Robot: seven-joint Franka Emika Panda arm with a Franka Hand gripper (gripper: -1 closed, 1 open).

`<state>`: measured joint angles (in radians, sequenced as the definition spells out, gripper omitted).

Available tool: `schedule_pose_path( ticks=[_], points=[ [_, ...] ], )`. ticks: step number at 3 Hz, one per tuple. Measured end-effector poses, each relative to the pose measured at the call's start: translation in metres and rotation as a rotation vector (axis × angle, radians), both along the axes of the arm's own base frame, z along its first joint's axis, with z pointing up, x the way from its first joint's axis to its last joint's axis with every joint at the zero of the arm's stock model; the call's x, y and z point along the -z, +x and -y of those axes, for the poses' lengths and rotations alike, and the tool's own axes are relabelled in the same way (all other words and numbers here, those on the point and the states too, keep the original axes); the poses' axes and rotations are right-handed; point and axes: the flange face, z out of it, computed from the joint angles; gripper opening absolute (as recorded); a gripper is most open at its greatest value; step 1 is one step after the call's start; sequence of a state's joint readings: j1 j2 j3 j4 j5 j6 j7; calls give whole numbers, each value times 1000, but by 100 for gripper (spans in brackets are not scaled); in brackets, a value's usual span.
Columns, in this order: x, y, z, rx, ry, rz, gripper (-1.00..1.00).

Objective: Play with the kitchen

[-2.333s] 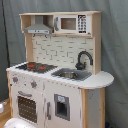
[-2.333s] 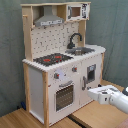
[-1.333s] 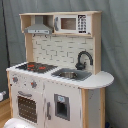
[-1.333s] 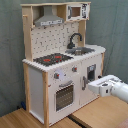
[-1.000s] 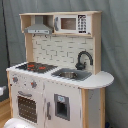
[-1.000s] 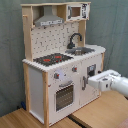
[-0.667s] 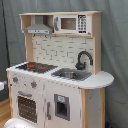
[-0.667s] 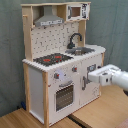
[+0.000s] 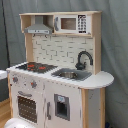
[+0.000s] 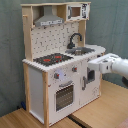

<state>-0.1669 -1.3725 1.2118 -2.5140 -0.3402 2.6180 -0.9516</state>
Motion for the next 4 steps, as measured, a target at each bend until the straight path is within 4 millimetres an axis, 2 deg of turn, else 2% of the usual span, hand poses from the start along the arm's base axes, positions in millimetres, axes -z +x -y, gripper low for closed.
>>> schedule_pose_path(
  ticks=[2, 4],
  points=[
    [-46, 31, 19, -23, -23, 12, 100],
    [-74, 68, 29, -59, -29, 35, 100]
  ],
)
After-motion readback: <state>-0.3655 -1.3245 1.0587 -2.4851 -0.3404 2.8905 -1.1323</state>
